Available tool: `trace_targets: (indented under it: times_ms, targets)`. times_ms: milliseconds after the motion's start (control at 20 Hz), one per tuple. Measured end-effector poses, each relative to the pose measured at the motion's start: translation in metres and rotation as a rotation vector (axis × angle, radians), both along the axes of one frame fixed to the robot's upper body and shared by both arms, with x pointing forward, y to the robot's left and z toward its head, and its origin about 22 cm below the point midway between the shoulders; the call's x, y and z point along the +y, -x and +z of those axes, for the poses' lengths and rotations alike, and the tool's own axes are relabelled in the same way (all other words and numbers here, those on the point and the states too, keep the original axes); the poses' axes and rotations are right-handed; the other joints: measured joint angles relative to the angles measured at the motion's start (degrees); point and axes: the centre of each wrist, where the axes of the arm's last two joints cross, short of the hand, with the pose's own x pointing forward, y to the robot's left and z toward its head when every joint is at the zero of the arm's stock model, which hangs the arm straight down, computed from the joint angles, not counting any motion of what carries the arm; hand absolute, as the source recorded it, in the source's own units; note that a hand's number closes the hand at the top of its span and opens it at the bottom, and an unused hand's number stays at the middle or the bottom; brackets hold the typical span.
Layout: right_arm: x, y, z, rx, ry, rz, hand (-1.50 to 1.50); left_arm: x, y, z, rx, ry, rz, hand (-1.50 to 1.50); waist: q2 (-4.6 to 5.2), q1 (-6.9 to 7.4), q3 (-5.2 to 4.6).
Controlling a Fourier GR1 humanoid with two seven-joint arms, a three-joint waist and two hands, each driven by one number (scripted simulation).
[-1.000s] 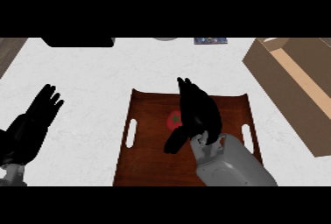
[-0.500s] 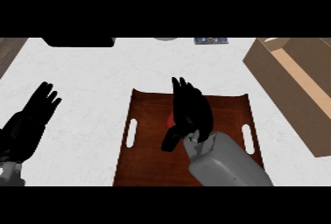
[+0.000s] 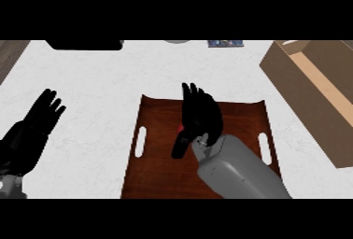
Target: Pick the tomato from the tray and place it in the cardboard box
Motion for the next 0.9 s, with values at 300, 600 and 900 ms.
trace_targets:
  times_ms: [300, 600, 900]
  targets:
    - [0.003, -0.010, -0.006, 0.035, 0.026, -0.014, -1.50, 0.001, -0.003, -0.002, 0.003, 0.002, -0.006, 0.00, 0.07, 0.02, -0.01]
    - [0.003, -0.010, -0.021, 0.060, 0.054, -0.023, -1.50, 0.002, -0.002, -0.001, 0.001, -0.007, -0.001, 0.00, 0.03, -0.10, 0.01]
    - [0.001, -0.014, -0.037, 0.105, 0.073, -0.033, -1.50, 0.001, 0.001, -0.003, 0.003, -0.005, -0.008, 0.00, 0.08, -0.02, 0.01]
